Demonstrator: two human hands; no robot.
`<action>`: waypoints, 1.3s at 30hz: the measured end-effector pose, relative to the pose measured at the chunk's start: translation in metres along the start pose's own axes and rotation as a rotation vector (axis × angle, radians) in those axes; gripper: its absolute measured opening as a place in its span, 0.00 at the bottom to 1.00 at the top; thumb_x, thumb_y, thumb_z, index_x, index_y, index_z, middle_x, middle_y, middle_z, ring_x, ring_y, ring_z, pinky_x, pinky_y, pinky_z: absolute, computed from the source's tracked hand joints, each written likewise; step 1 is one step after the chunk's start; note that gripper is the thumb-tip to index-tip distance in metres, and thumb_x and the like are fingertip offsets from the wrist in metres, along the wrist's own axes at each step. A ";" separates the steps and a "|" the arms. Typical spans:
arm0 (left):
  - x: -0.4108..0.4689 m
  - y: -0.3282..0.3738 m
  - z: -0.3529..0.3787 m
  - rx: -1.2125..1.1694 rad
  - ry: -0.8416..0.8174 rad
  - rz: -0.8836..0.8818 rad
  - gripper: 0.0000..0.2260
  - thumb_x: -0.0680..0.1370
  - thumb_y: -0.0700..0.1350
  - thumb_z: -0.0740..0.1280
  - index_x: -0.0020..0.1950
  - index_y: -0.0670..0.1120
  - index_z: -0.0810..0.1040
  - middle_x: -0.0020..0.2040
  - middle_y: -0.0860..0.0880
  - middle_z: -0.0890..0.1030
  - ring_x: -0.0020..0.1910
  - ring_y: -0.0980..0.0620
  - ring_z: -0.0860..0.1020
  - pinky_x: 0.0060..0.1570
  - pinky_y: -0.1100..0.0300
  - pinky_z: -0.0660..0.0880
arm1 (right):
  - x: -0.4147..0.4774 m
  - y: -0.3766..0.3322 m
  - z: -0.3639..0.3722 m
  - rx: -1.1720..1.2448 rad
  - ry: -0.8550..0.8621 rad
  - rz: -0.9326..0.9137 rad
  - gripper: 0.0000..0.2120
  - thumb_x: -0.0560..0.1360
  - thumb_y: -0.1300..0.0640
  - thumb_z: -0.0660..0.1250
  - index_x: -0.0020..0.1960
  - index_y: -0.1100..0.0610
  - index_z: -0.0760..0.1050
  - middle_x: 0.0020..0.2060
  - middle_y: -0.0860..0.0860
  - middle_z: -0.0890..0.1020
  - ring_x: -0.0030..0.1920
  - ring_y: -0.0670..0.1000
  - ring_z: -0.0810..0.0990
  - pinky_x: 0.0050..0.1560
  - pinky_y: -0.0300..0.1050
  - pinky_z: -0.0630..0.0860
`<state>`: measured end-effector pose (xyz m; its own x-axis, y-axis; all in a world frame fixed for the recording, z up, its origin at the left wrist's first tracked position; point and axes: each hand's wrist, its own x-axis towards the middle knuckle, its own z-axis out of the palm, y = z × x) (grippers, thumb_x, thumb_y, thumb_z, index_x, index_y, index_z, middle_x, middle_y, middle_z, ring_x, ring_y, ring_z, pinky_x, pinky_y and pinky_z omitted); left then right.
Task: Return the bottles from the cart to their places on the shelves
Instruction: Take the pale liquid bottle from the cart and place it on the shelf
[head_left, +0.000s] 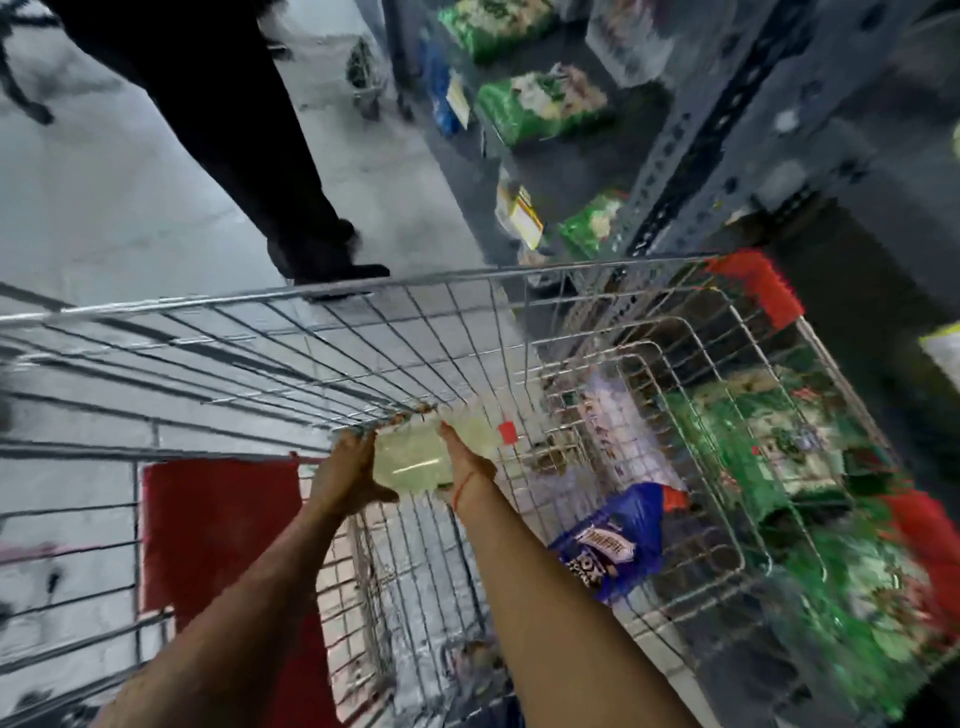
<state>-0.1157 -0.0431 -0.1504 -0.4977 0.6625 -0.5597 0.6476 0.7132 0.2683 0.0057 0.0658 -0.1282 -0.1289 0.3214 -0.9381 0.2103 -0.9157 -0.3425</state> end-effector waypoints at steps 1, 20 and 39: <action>-0.003 0.001 0.002 -0.011 0.024 -0.009 0.46 0.56 0.53 0.80 0.70 0.48 0.63 0.63 0.38 0.73 0.60 0.39 0.74 0.53 0.47 0.78 | 0.002 0.003 0.000 0.023 0.021 -0.022 0.37 0.63 0.48 0.78 0.63 0.62 0.66 0.56 0.55 0.76 0.48 0.55 0.76 0.49 0.53 0.79; -0.161 0.166 -0.157 -0.660 -0.021 0.381 0.42 0.57 0.67 0.71 0.66 0.50 0.69 0.56 0.49 0.79 0.52 0.50 0.79 0.47 0.58 0.81 | -0.250 -0.160 -0.129 -0.414 -0.301 -0.772 0.15 0.68 0.65 0.73 0.52 0.52 0.78 0.45 0.49 0.83 0.49 0.53 0.82 0.48 0.49 0.80; -0.261 0.439 -0.181 -0.720 0.053 0.826 0.34 0.58 0.51 0.81 0.60 0.50 0.71 0.56 0.50 0.79 0.53 0.52 0.78 0.52 0.56 0.78 | -0.430 -0.203 -0.358 -0.051 -0.008 -1.242 0.24 0.64 0.70 0.74 0.58 0.60 0.77 0.45 0.46 0.86 0.49 0.46 0.84 0.51 0.39 0.79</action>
<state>0.1941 0.1383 0.2558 -0.1009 0.9943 0.0337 0.3129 -0.0004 0.9498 0.3653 0.1995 0.3266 -0.2733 0.9617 0.0224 -0.0212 0.0173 -0.9996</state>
